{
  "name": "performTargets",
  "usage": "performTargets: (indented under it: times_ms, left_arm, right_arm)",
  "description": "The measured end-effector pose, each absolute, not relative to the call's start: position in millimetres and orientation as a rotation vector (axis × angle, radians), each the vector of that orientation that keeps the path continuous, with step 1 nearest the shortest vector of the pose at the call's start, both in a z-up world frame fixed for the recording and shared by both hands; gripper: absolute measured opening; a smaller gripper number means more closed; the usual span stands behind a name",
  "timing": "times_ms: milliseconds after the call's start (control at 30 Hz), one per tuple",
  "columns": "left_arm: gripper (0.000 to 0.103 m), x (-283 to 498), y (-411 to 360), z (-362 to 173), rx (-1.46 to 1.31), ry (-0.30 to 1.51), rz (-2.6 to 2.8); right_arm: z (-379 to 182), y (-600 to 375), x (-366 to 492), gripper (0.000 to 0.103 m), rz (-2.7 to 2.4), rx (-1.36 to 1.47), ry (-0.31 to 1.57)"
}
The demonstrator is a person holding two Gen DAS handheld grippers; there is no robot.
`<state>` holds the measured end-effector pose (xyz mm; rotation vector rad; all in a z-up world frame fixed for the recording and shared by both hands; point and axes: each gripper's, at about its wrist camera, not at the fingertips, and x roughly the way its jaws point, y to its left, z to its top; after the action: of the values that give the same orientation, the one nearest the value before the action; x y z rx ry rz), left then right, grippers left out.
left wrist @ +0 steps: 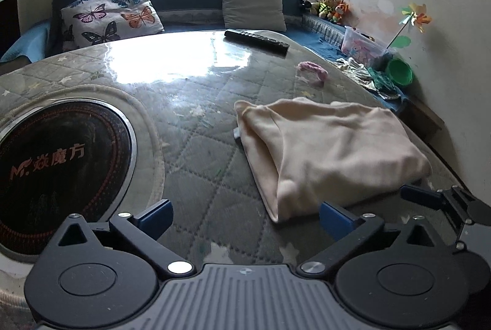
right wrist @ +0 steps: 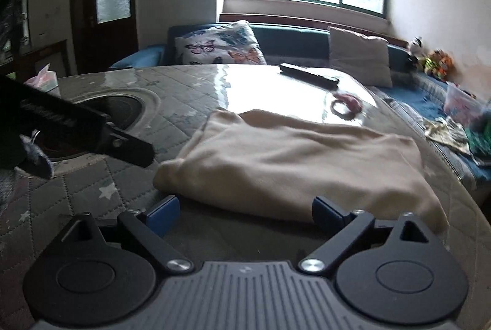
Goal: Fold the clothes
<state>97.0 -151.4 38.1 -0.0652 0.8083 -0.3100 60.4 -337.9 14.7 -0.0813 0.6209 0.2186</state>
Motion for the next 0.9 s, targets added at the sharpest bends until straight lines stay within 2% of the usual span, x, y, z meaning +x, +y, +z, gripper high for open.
performTargets:
  times_ms: [900]
  left_arm:
    - [0.103,51.6,-159.6,20.5,-0.008,0.828,-0.341]
  right_arm:
    - [3.1,-374.4,26.4,0.103,-0.027,0.057,0.682]
